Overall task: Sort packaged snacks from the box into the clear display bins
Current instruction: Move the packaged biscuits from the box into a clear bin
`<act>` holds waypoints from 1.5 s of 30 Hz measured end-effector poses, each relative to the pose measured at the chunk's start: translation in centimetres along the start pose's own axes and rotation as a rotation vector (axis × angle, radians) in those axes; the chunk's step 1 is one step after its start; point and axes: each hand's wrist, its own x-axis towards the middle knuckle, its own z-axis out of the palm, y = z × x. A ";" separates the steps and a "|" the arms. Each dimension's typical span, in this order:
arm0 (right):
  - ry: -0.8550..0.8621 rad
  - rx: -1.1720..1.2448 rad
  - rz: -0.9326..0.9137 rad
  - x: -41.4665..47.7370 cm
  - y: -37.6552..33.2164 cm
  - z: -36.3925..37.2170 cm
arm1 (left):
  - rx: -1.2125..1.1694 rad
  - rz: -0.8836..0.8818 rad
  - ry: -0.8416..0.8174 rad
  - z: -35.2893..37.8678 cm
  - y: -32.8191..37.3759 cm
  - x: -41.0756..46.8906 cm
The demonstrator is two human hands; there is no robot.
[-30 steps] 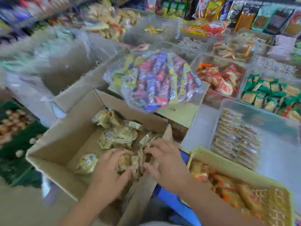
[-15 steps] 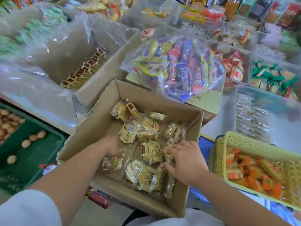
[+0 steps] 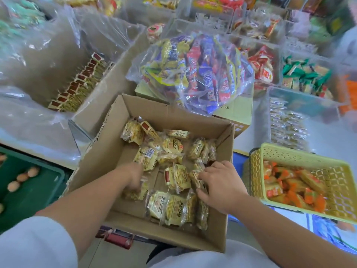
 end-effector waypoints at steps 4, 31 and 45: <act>0.024 0.005 -0.009 0.2 0.0 0.0 | 0.107 0.102 0.369 -2.4 -1.2 0.4; -0.398 0.108 -0.042 10.6 -3.8 0.7 | -0.137 0.034 0.183 -1.4 1.4 -1.6; 0.291 1.233 0.126 1.4 2.6 -6.9 | -1.613 -0.009 0.499 -1.5 4.0 -11.8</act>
